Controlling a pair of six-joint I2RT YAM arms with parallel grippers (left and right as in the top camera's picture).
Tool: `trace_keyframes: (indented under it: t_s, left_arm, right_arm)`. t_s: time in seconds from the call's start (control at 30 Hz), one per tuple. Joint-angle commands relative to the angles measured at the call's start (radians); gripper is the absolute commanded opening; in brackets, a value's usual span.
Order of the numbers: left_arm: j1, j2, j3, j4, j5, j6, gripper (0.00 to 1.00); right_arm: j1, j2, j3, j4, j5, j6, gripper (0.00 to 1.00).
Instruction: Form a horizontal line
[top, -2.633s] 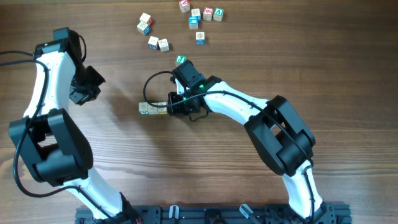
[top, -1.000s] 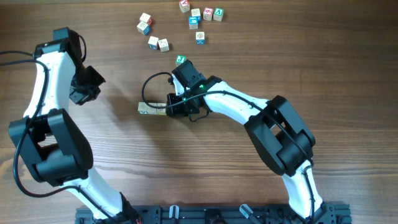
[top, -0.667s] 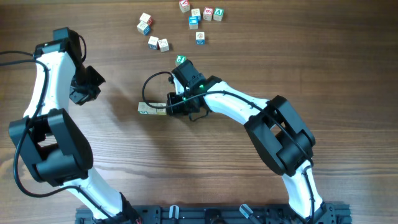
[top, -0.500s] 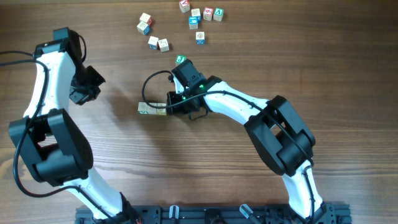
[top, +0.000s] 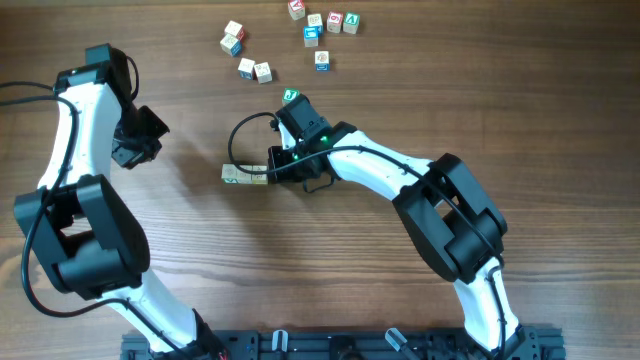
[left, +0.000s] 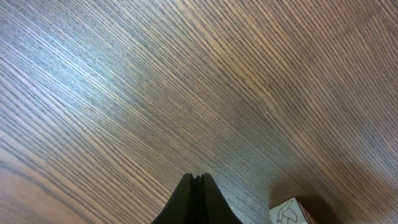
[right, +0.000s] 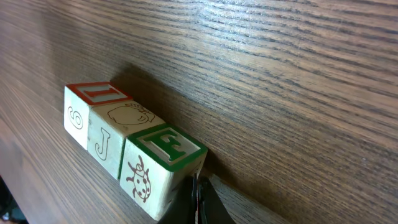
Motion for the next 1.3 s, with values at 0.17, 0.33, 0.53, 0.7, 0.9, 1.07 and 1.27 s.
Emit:
trace_keyframes:
  t_s: [0.17,0.33,0.53,0.7,0.9,1.07,1.27]
  left_arm:
    - [-0.001,-0.019,0.013,-0.001,-0.016,-0.013,0.04]
    - [-0.001,-0.019,0.013,-0.001,-0.016,-0.013,0.04]
    - [-0.001,-0.019,0.013,0.000,-0.016,-0.013,0.04]
    - [-0.001,-0.019,0.013,0.000,-0.016,-0.013,0.04]
    - [-0.001,-0.019,0.013,0.000,-0.016,-0.013,0.04]
    - [-0.001,-0.019,0.013,0.000,-0.016,-0.013,0.04]
    - [-0.001,-0.019,0.013,0.000,-0.016,-0.013,0.04]
  right_arm:
    - [0.003,0.015,-0.004,-0.009,0.017,-0.020,0.04]
    - [0.003,0.015,-0.004,-0.011,0.017,-0.020,0.04]
    - [0.003,0.015,-0.004,-0.010,0.012,-0.018,0.04]
    - [0.003,0.015,-0.004,-0.008,-0.014,-0.021,0.04]
    - [0.003,0.015,-0.004,-0.006,-0.013,-0.021,0.04]
    - [0.003,0.015,-0.004,-0.005,-0.021,-0.022,0.04]
    - [0.003,0.015,-0.004,0.006,-0.040,-0.033,0.04]
